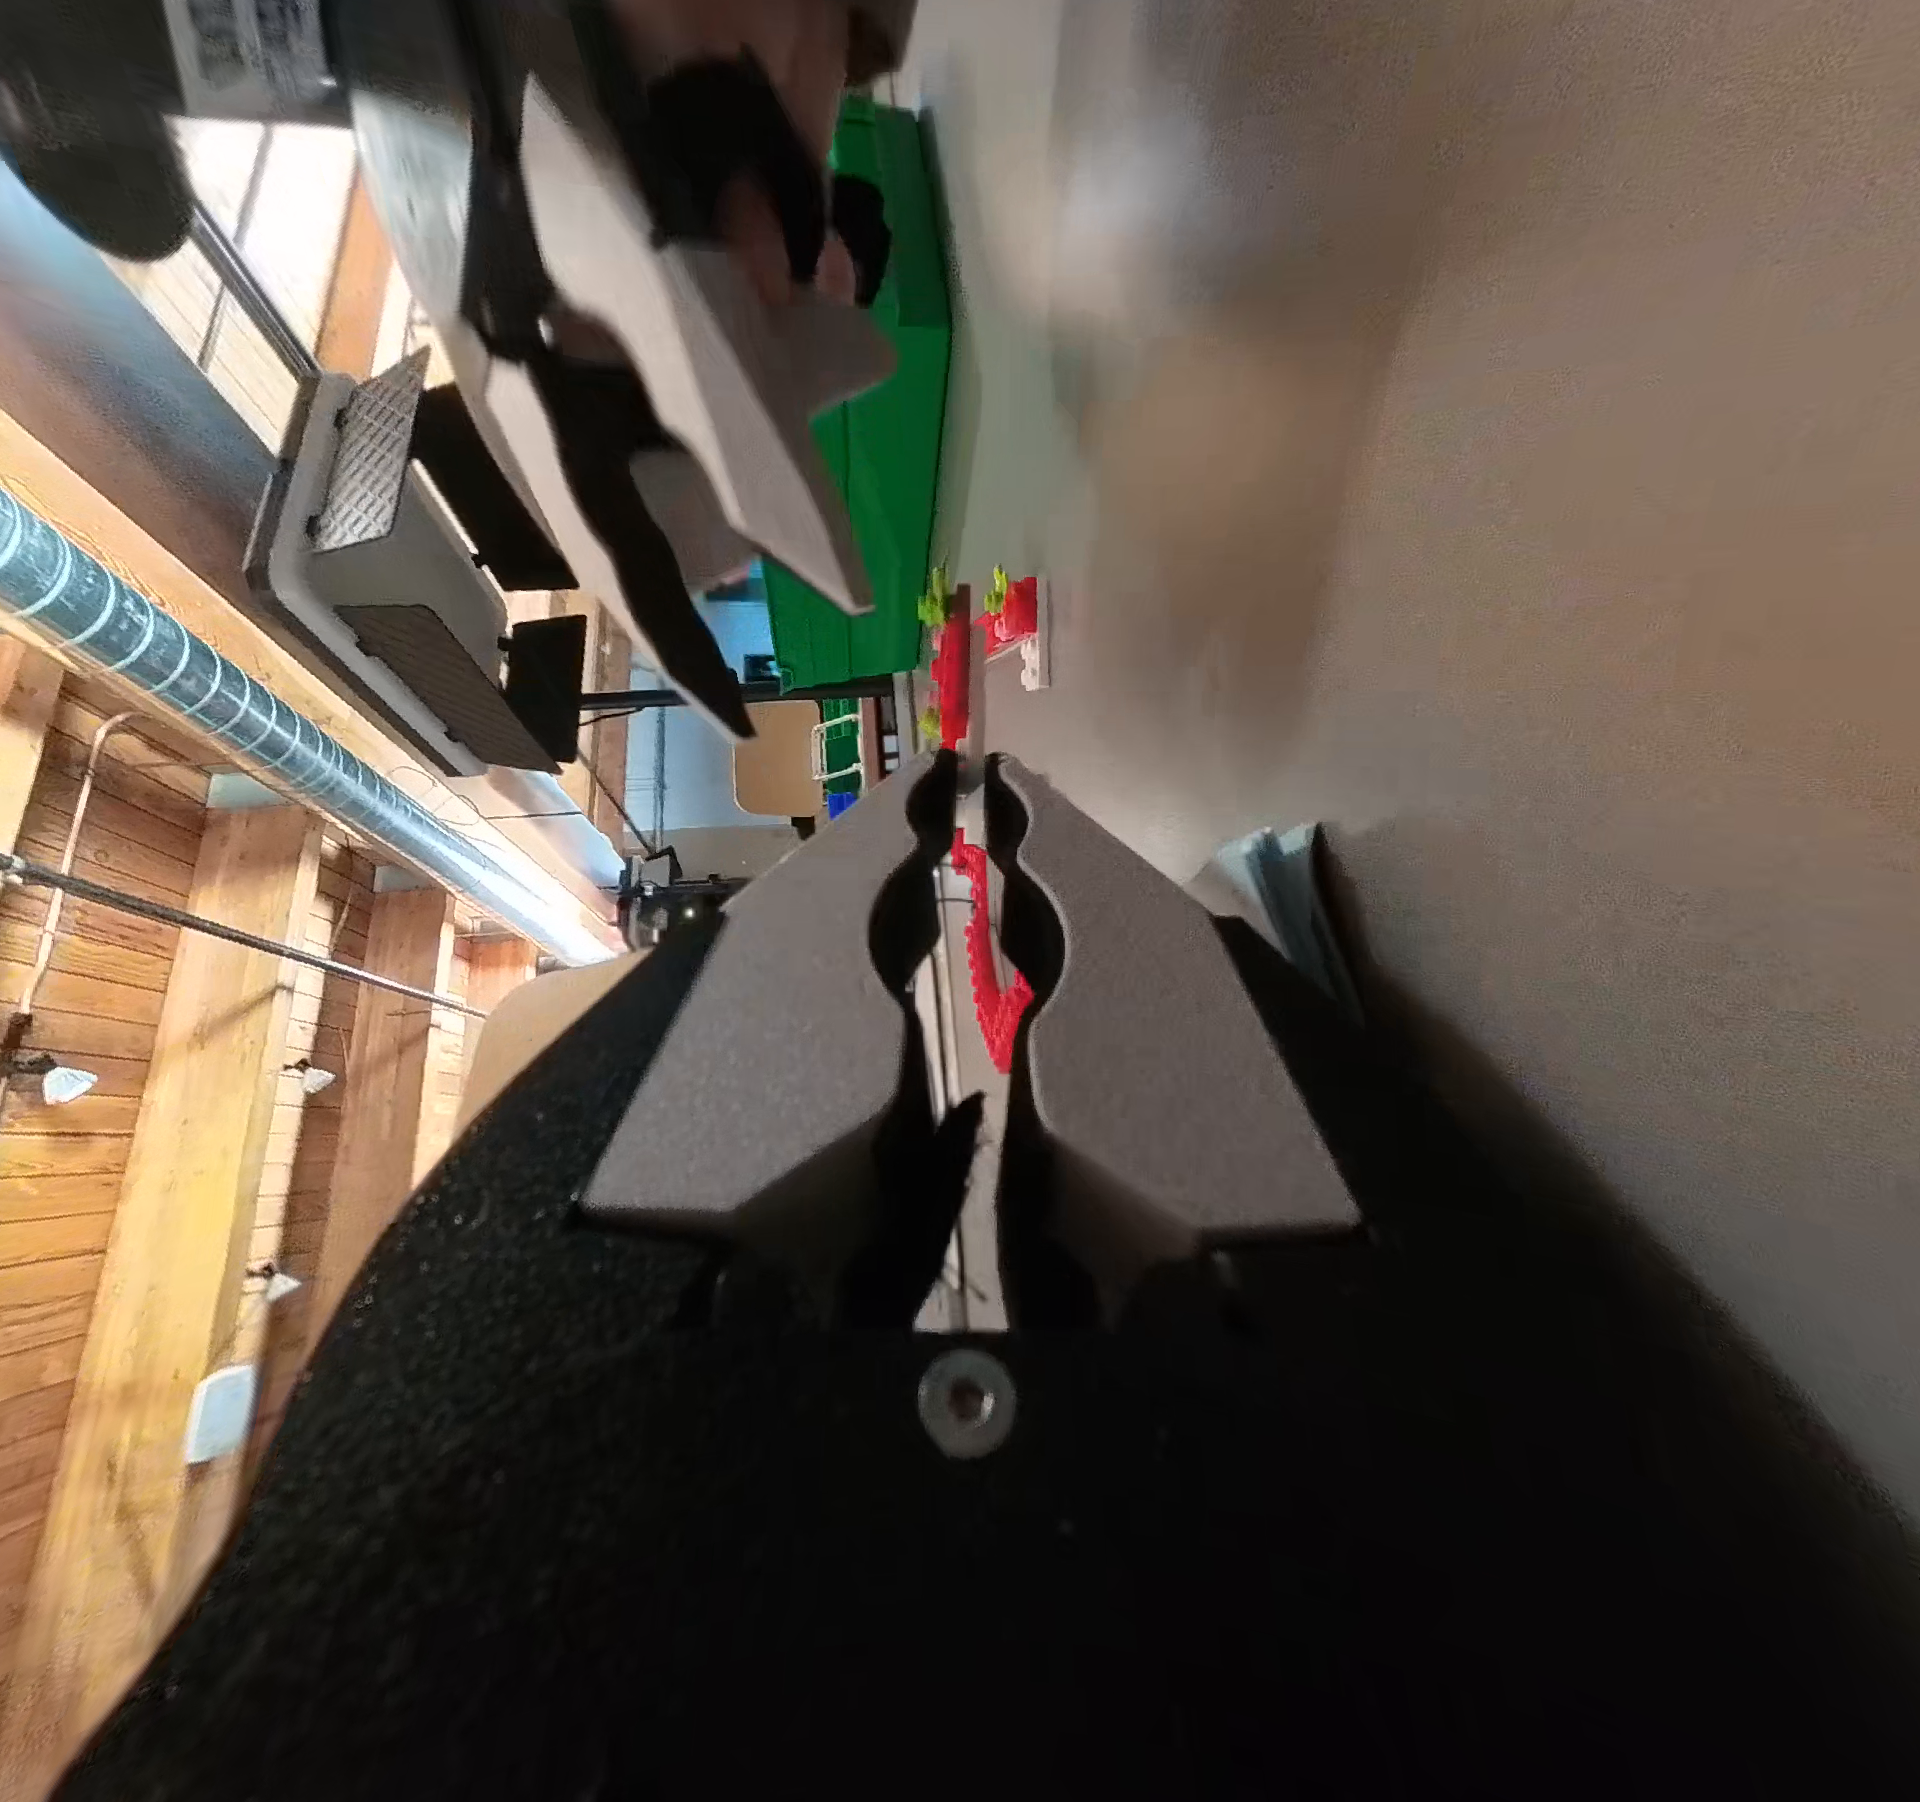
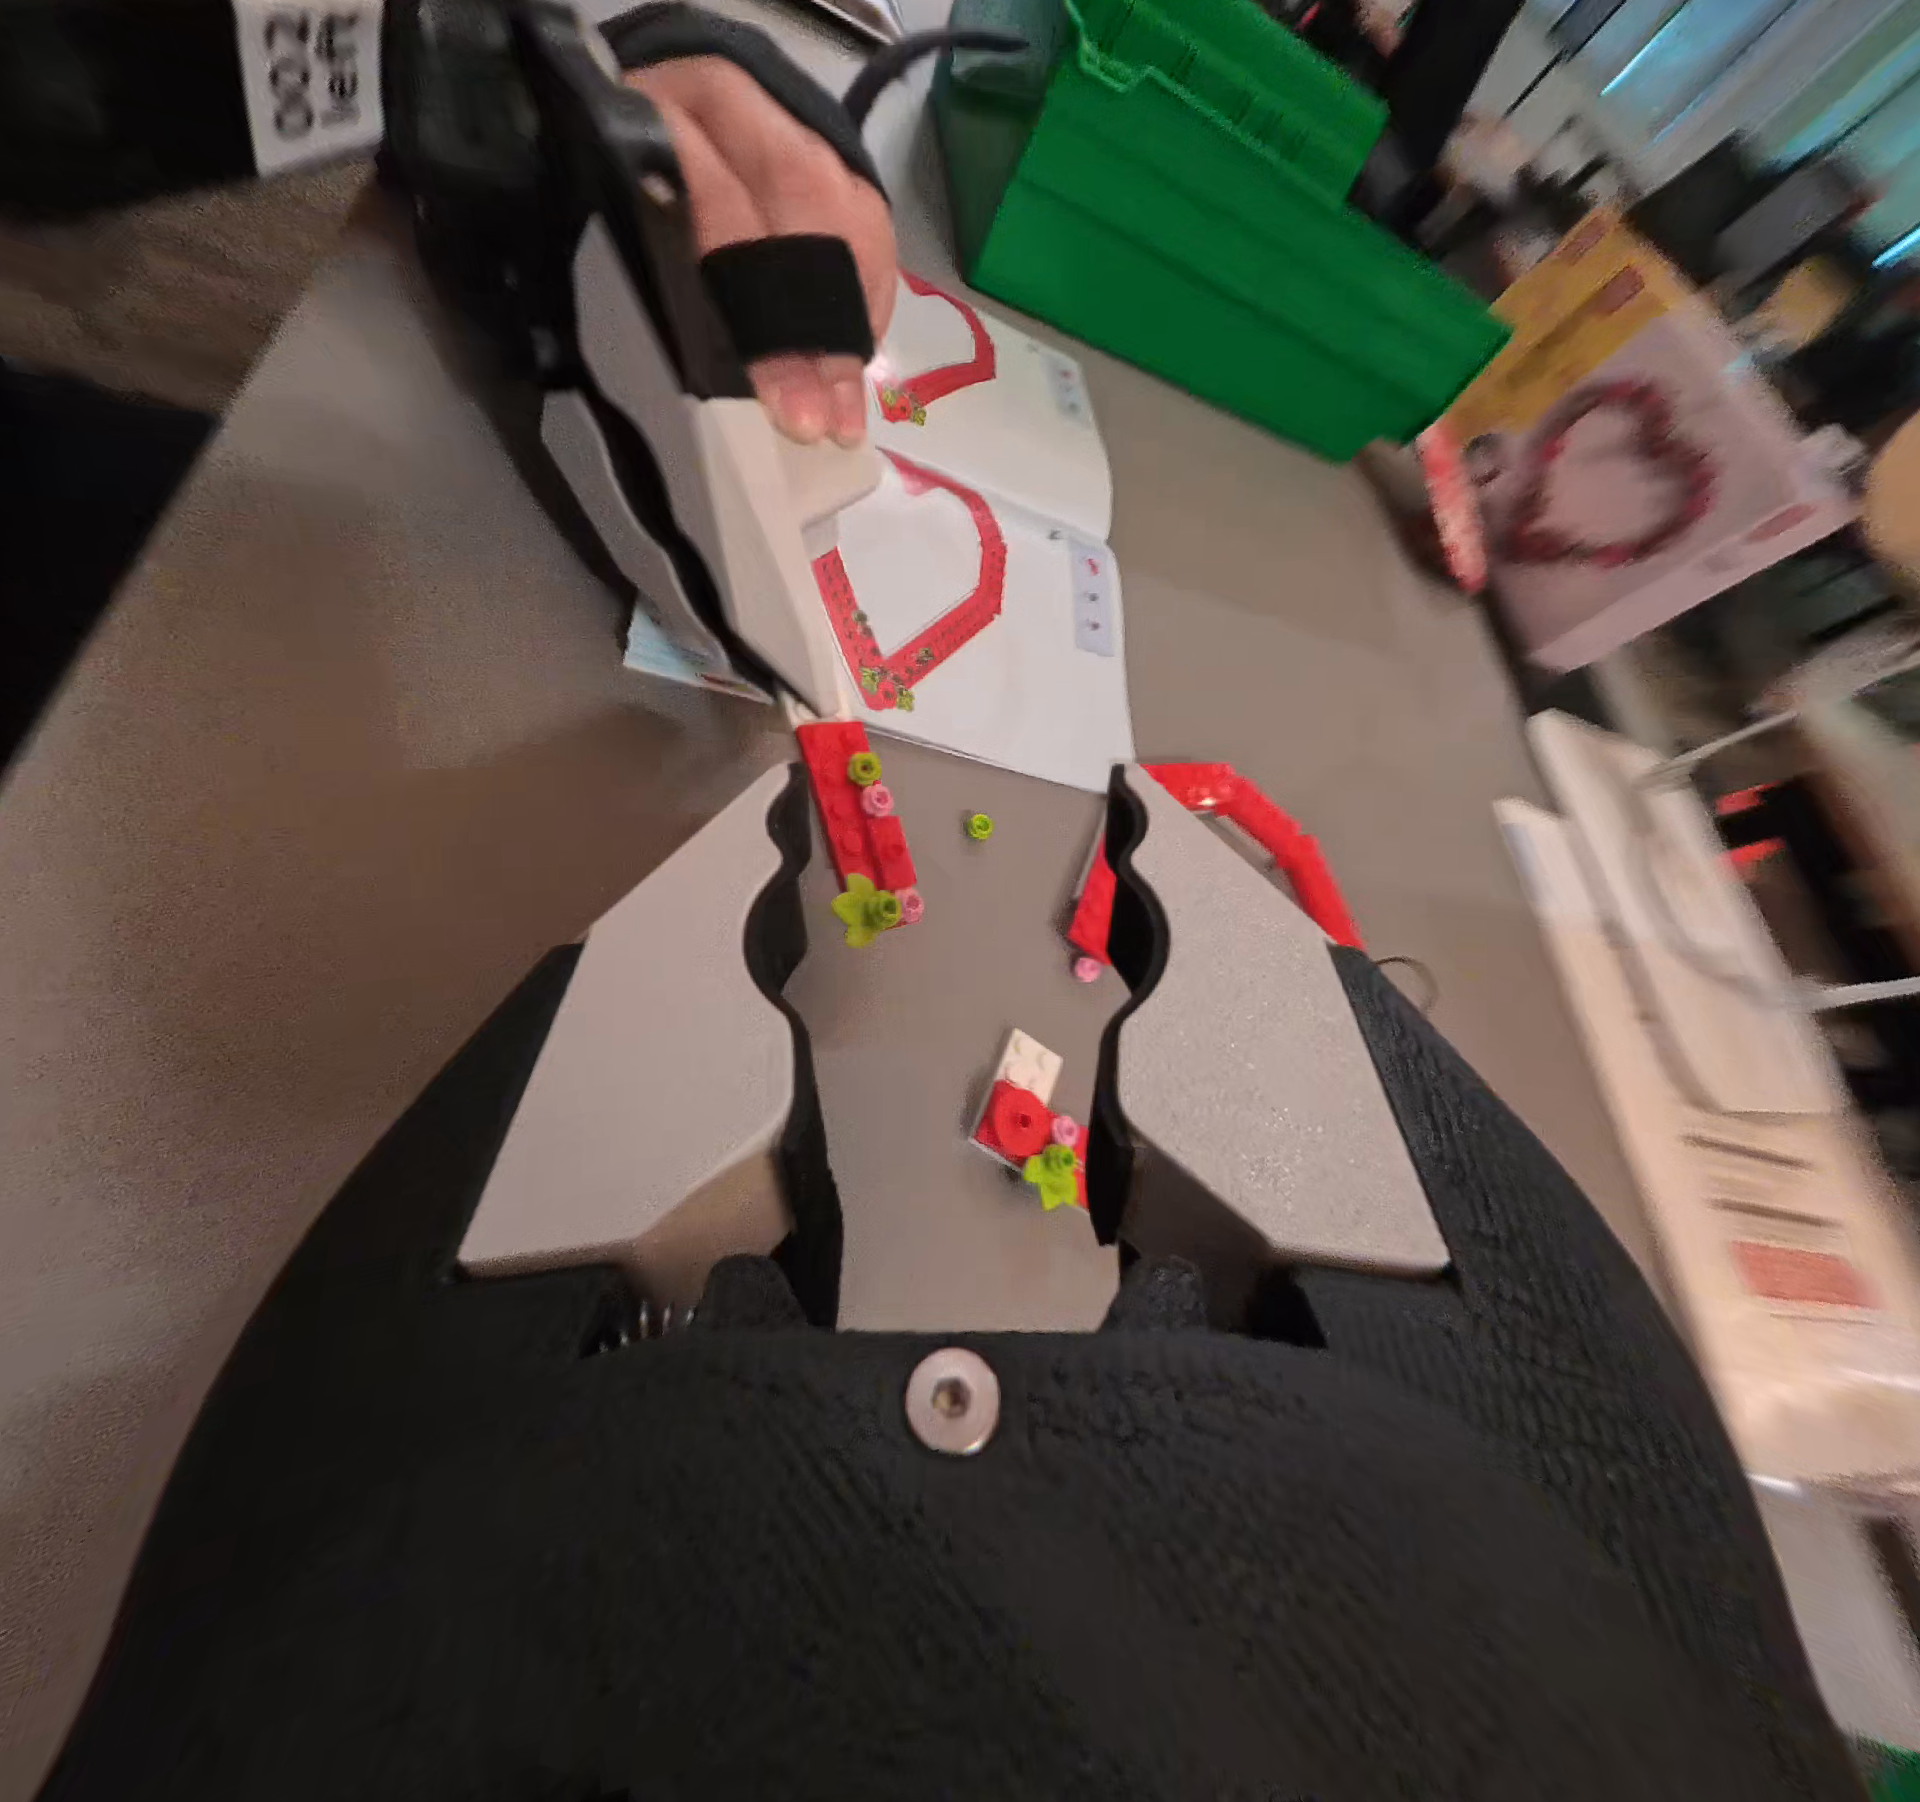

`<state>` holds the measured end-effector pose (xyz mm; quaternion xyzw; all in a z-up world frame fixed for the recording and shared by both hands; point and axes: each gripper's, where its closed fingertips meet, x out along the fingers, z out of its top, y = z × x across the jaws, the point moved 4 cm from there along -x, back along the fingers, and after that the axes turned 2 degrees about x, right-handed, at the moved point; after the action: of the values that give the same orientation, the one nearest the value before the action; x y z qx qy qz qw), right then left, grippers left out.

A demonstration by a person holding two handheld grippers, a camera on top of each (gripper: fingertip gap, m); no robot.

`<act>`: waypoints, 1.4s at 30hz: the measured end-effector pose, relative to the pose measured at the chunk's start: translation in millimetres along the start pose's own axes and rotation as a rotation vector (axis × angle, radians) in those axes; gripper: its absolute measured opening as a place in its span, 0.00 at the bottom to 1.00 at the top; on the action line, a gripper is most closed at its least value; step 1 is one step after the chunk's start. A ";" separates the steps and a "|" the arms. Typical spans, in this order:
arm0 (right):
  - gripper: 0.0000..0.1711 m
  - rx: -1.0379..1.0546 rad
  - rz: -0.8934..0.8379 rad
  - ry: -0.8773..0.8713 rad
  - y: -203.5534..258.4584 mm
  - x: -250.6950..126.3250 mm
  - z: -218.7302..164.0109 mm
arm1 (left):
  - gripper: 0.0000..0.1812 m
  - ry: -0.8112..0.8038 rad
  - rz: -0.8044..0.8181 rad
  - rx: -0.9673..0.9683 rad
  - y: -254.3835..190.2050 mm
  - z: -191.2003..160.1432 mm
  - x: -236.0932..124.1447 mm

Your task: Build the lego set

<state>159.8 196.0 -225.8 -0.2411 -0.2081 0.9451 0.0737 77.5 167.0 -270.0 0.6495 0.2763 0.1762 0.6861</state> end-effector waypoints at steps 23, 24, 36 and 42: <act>0.20 -0.573 -0.338 0.203 41.8 34.3 -13.8 | 0.01 0.015 -0.017 -0.037 -0.7 -3.5 1.3; 0.20 -0.573 -0.337 0.200 42.3 34.4 -13.4 | 0.01 0.017 -0.020 -0.033 -1.3 -3.6 1.6; 0.17 -0.574 -0.326 0.211 44.6 38.8 -17.0 | 0.01 0.007 -0.034 -0.019 -4.2 -0.6 1.5; 0.09 -0.559 -0.342 0.198 42.3 38.9 -13.6 | 0.01 -0.007 -0.041 -0.032 -4.1 1.1 1.0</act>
<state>130.8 172.0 -271.3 -0.3043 -0.4885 0.7973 0.1822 78.4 166.4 -274.1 0.6333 0.2842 0.1644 0.7008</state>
